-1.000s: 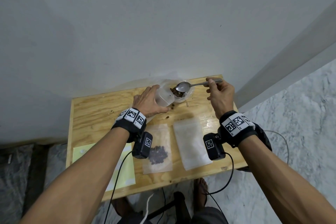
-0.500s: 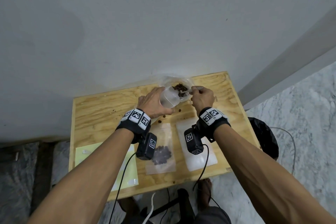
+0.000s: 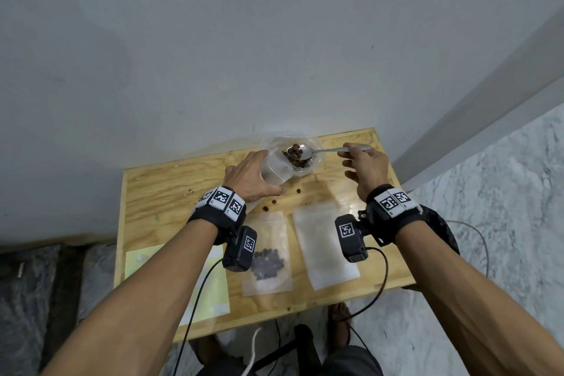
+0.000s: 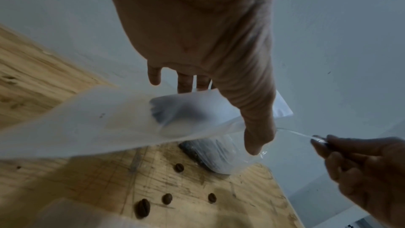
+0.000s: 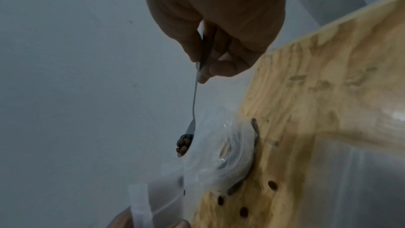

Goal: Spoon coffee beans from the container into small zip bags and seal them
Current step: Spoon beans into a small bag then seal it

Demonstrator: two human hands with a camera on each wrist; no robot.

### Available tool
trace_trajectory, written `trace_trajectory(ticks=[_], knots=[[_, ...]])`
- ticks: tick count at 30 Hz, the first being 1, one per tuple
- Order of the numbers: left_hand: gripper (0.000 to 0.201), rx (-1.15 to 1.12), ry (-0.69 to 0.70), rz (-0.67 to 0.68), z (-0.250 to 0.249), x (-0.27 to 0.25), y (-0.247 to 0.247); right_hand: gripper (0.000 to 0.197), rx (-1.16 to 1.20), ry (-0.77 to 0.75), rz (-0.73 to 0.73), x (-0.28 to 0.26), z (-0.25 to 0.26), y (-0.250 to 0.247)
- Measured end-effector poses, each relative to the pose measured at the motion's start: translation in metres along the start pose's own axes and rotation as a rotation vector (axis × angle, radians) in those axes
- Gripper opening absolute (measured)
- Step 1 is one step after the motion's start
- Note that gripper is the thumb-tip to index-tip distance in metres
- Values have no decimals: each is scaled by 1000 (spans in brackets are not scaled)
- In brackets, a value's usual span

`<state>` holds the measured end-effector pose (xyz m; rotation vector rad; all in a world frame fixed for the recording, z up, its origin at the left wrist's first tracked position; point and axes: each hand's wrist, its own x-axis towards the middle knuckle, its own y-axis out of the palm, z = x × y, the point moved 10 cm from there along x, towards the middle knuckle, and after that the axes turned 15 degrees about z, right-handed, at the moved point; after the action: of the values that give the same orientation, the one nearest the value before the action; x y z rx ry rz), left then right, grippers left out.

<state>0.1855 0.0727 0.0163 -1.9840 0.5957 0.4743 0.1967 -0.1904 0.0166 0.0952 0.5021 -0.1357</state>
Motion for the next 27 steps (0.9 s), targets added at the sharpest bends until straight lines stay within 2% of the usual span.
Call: trace_trajectory(ticks=[10, 15, 21, 27], knots=[[103, -13, 13, -28, -9, 1, -11, 22, -187, -243, 97, -29, 55, 13], [103, -25, 10, -45, -4, -1, -13, 12, -222, -346, 37, -33, 61, 8], [103, -53, 0, -52, 4, -5, -10, 15, -160, -276, -43, -18, 33, -1], [103, -78, 4, -68, 7, -12, -6, 16, -217, -94, -47, 1, -12, 15]])
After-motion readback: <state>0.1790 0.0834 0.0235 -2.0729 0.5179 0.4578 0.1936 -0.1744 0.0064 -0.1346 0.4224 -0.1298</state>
